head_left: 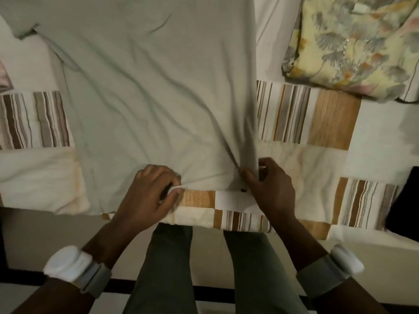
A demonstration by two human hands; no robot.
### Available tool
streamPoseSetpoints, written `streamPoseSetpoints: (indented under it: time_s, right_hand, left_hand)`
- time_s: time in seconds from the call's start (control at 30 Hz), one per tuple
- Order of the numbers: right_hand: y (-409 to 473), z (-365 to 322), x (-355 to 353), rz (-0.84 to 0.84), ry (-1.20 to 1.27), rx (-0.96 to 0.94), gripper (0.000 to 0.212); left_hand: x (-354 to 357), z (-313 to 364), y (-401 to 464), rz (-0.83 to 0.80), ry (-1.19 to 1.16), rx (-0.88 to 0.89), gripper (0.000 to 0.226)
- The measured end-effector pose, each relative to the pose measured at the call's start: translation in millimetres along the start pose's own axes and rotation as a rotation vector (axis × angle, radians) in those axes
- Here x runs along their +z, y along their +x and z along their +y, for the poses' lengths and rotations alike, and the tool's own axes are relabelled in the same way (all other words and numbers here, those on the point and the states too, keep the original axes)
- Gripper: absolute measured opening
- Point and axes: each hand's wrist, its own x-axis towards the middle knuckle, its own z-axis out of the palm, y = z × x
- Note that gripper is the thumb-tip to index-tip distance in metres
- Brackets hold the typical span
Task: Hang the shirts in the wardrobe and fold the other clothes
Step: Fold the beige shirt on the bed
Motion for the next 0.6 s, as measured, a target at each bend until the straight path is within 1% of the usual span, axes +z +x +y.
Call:
streamPoseSetpoints:
  time_s: [0.03, 0.07, 0.17, 0.23, 0.3, 0.33, 0.37, 0.43, 0.47, 0.5, 0.53, 0.6]
  right_hand:
    - [1, 4, 1, -0.017, -0.022, 0.012, 0.034]
    - [0, 6, 1, -0.022, -0.038, 0.021, 0.031]
    - [-4, 9, -1, -0.037, -0.046, 0.049, 0.033]
    - [-6, 8, -4, -0.059, -0.091, 0.062, 0.032]
    - [-7, 4, -5, -0.035, -0.126, 0.048, 0.044]
    - [-1, -1, -8, 0.018, -0.133, 0.016, 0.053]
    - [-1, -7, -6, 0.056, -0.137, -0.021, 0.059]
    - [17, -21, -14, 0.125, -0.050, -0.061, 0.062]
    - [29, -30, -17, 0.135, -0.001, -0.072, 0.060]
    - [36, -40, -16, 0.142, 0.028, -0.084, 0.055]
    - [52, -49, -22, 0.168, 0.067, -0.085, 0.050]
    - [71, -70, -24, 0.214, 0.090, -0.106, 0.042]
  left_hand:
    - [1, -2, -6, -0.016, 0.011, 0.017, 0.021]
    - [-1, -5, -12, -0.030, 0.040, 0.026, 0.021]
    - [-9, -9, -21, -0.081, 0.119, 0.006, 0.024]
    - [-15, -5, -14, -0.113, 0.132, -0.002, 0.029]
    - [-27, 6, 2, -0.137, 0.062, -0.059, 0.040]
    - [-36, 14, 22, -0.117, 0.014, -0.095, 0.044]
    - [-45, 21, 34, -0.077, -0.031, -0.124, 0.041]
    - [-62, 36, 92, 0.049, -0.060, -0.119, 0.022]
    - [-69, 41, 124, 0.110, -0.068, -0.088, 0.012]
    - [-75, 48, 150, 0.164, -0.077, -0.065, 0.007]
    - [-80, 56, 190, 0.201, -0.072, -0.016, 0.007]
    - [-85, 59, 250, 0.254, -0.058, 0.044, 0.017]
